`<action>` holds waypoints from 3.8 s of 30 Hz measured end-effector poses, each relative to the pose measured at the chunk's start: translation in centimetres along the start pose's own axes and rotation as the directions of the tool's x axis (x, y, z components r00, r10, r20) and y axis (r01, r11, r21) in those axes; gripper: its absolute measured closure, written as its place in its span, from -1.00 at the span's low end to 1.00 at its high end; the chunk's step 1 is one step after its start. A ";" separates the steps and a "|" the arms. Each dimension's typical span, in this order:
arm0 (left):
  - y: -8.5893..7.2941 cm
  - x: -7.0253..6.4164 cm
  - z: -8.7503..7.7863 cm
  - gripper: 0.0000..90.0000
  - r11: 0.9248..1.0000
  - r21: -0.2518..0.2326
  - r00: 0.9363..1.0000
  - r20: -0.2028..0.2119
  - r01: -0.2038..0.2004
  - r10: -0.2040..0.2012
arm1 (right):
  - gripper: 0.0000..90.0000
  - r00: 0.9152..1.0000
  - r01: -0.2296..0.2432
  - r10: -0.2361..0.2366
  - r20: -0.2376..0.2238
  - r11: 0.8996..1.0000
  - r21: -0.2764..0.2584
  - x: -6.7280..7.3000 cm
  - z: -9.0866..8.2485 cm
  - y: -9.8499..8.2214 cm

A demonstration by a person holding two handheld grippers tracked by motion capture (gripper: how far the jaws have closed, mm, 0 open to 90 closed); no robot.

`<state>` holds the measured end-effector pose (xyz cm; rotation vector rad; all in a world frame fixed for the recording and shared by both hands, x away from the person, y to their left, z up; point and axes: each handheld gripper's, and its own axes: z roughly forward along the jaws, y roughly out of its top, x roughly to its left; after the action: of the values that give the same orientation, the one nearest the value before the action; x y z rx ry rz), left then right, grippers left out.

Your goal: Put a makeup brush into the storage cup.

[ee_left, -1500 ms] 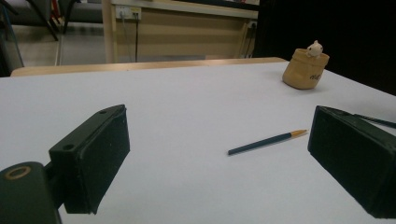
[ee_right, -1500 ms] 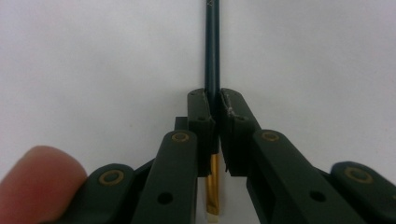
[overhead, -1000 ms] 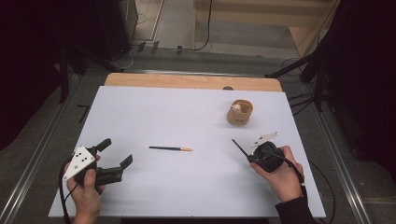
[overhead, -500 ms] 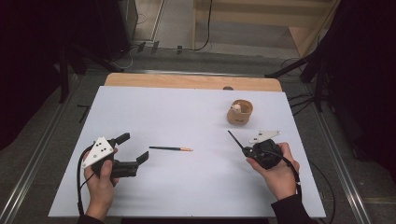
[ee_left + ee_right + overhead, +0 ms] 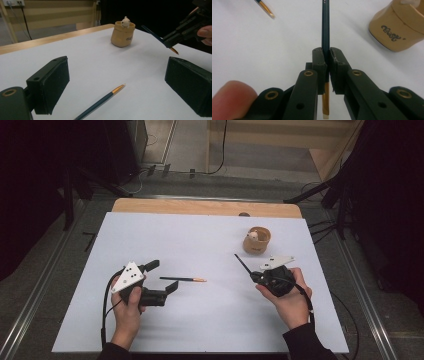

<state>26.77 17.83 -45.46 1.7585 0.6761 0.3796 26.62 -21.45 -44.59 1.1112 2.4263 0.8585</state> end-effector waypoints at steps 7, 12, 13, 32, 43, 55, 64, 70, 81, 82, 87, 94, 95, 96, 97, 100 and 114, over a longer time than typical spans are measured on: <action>0.4 -0.7 1.6 -0.86 1.000 -0.005 0.999 0.050 0.004 -0.004 | 0.89 1.000 0.013 -0.013 -0.022 0.999 -0.037 0.2 0.0 0.8; 0.8 -1.1 2.7 -0.86 1.000 -0.006 0.998 0.069 -0.004 0.005 | 0.89 0.999 0.023 -0.025 -0.038 0.998 -0.055 0.7 0.2 1.1; 0.8 -1.1 2.8 -0.86 1.000 -0.005 0.997 0.075 -0.001 0.001 | 0.89 0.999 0.023 -0.025 -0.038 0.998 -0.055 0.7 0.2 1.1; 0.6 -1.2 3.3 -0.82 0.999 0.037 0.981 0.192 0.006 -0.014 | 0.89 0.989 0.089 -0.103 -0.111 0.989 -0.122 3.1 0.1 2.0; 0.7 -1.7 3.7 -0.65 0.999 0.046 0.977 0.213 0.008 -0.018 | 0.89 0.981 0.138 -0.157 -0.118 0.978 -0.156 4.3 0.1 2.2; 0.9 -2.2 4.1 -0.52 0.998 0.064 0.967 0.254 0.013 -0.029 | 0.89 0.967 0.186 -0.211 -0.144 0.968 -0.170 5.2 0.3 2.4; 1.0 -2.4 4.3 -0.42 0.996 0.086 0.963 0.264 0.026 -0.048 | 0.89 0.958 0.217 -0.244 -0.149 0.960 -0.178 5.8 0.2 2.6; 1.2 -2.5 4.5 -0.34 0.995 0.100 0.962 0.268 0.029 -0.055 | 0.89 0.952 0.232 -0.262 -0.156 0.955 -0.187 5.9 0.1 2.6; 1.3 -2.2 4.6 -0.12 0.991 0.118 0.934 0.342 0.070 -0.107 | 0.89 0.937 0.272 -0.307 -0.169 0.941 -0.202 6.5 0.1 2.6; 1.4 -2.2 4.6 -0.10 0.990 0.118 0.932 0.346 0.071 -0.108 | 0.89 0.934 0.279 -0.315 -0.169 0.938 -0.205 6.5 0.2 2.6; 1.7 -2.4 4.7 -0.05 0.990 0.112 0.920 0.375 0.080 -0.117 | 0.89 0.925 0.302 -0.337 -0.175 0.932 -0.199 7.1 0.4 2.7; 1.9 -2.5 4.9 0.08 0.985 0.142 0.901 0.409 0.093 -0.144 | 0.89 0.914 0.324 -0.362 -0.181 0.923 -0.207 7.5 0.5 2.8; 1.9 -2.4 5.0 0.14 0.982 0.160 0.899 0.409 0.097 -0.155 | 0.89 0.909 0.338 -0.376 -0.179 0.917 -0.210 7.7 0.5 2.8; 1.9 -2.4 5.0 0.17 0.982 0.164 0.899 0.407 0.098 -0.158 | 0.89 0.907 0.340 -0.378 -0.184 0.917 -0.210 7.8 0.5 2.8; 1.9 -2.4 5.0 0.20 0.980 0.167 0.899 0.406 0.105 -0.166 | 0.89 0.904 0.347 -0.386 -0.183 0.914 -0.211 7.9 0.5 2.8; 1.9 -2.3 5.1 0.31 0.976 0.186 0.896 0.408 0.110 -0.178 | 0.89 0.897 0.363 -0.402 -0.185 0.907 -0.213 8.0 0.6 2.8; 2.0 -2.4 5.4 0.64 0.958 0.272 0.877 0.434 0.092 -0.208 | 0.89 0.887 0.385 -0.421 -0.188 0.901 -0.200 8.3 0.9 2.8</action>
<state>28.47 11.86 -44.92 1.9174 0.5240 -0.2406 23.35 -13.30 -43.85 0.4375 2.5802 1.0541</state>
